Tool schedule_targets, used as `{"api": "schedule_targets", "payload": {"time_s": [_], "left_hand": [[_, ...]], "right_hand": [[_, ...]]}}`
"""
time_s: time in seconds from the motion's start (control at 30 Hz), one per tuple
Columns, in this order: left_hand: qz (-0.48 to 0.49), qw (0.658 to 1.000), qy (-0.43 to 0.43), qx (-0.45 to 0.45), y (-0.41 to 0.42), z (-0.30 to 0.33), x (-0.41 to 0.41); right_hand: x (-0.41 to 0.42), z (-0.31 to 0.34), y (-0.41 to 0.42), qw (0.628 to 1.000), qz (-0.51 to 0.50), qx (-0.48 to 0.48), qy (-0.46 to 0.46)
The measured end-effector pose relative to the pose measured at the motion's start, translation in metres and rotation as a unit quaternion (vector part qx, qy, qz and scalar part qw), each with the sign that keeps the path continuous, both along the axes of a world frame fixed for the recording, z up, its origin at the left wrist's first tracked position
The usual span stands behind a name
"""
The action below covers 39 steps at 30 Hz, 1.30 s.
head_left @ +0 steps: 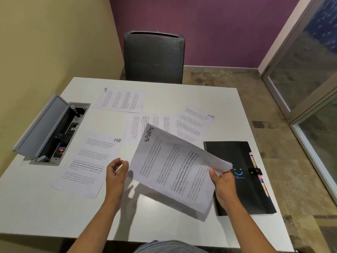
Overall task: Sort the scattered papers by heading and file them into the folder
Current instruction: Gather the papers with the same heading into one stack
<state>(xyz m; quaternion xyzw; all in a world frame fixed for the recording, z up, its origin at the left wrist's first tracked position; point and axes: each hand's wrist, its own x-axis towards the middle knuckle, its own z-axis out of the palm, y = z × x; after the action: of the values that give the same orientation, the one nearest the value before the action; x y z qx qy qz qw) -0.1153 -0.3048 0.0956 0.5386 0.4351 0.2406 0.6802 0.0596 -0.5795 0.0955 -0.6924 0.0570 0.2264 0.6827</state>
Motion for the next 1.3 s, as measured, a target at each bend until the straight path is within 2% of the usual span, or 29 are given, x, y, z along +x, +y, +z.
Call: {"api": "schedule_targets", "payload": {"time_s": [0.17,0.27,0.4,0.57,0.67,0.77,0.9,1.0,1.3], "left_hand": [[-0.073,0.988,-0.035,-0.131,-0.029,-0.005,0.003],[-0.095,0.98,-0.063,-0.162,-0.045,0.005,0.016],[-0.07,0.989,-0.074,-0.11,-0.053,0.017,0.029],[-0.047,0.998,-0.044,0.001,-0.045,0.03,0.032],[-0.053,0.996,-0.026,0.061,-0.035,0.037,0.031],[-0.078,0.992,-0.012,0.095,-0.027,0.041,0.032],[-0.119,0.986,-0.004,0.116,-0.031,0.044,0.035],[-0.125,0.984,0.005,0.123,-0.032,0.042,0.037],[-0.176,0.978,0.015,0.108,-0.027,0.02,0.03]], "right_hand": [[-0.009,0.0,0.012,0.991,-0.055,0.083,0.087],[-0.018,0.002,0.023,0.981,-0.06,0.143,0.118],[-0.03,-0.004,0.03,0.973,-0.019,0.185,0.136],[-0.026,-0.008,0.025,0.977,0.007,0.168,0.127],[-0.016,-0.006,0.017,0.987,0.012,0.131,0.093],[-0.008,-0.005,0.017,0.996,0.057,0.054,0.033],[-0.005,0.005,0.033,0.991,0.126,0.013,-0.038],[-0.007,0.009,0.045,0.99,0.118,0.006,-0.073],[-0.026,0.0,0.053,0.991,0.113,-0.026,-0.074]]}}
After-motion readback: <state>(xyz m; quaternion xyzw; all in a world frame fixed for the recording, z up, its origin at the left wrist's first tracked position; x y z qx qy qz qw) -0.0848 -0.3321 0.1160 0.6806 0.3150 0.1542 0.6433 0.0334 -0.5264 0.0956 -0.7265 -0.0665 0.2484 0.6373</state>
